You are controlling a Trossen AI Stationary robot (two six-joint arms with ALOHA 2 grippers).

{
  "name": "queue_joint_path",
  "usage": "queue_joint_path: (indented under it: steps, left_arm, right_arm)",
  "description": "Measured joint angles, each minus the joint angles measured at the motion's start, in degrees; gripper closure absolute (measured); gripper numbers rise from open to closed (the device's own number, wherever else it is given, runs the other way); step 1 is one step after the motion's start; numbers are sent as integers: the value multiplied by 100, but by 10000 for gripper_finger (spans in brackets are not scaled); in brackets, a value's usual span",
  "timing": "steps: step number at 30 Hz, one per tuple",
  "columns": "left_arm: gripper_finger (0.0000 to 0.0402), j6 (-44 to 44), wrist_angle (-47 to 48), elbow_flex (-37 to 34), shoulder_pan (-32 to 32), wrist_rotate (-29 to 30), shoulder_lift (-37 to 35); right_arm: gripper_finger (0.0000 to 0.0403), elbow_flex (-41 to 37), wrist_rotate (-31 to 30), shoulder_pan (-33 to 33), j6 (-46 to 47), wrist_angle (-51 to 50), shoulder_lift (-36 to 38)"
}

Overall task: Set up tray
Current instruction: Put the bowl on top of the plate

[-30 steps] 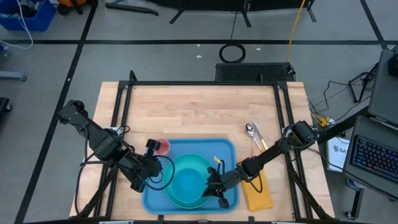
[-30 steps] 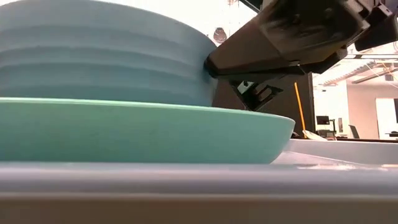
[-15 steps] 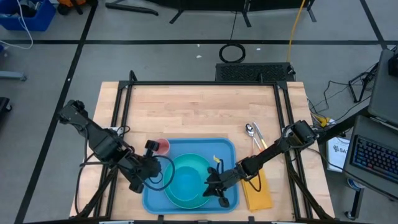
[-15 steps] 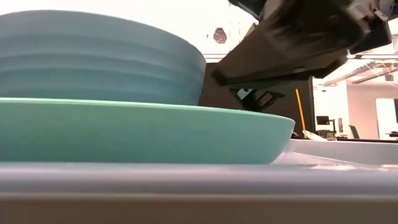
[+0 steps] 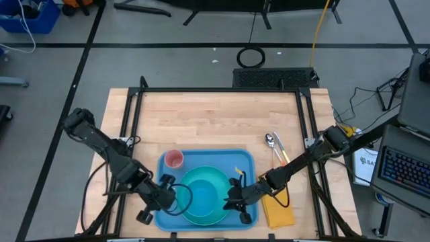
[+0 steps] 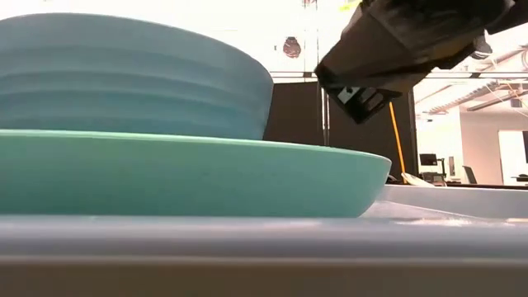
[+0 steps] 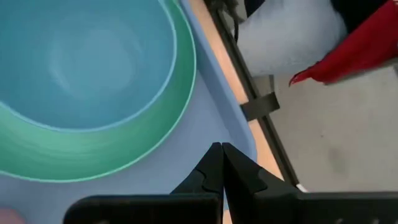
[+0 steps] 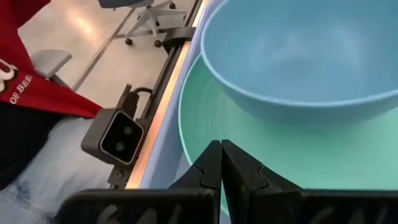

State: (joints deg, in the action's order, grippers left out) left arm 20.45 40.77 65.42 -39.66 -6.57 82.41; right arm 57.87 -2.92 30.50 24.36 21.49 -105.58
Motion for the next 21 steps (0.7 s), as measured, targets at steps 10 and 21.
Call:
queue_joint_path:
  steps: [10,21]
  left_arm:
    - [401,356,-1373,-964,257,-557,-2]
    - [401,394,-1899,-1367,643,-769,73]
  right_arm:
    - [403,0,-22,0,37,5,0]
    - [403,0,-26,0,26,5,0]
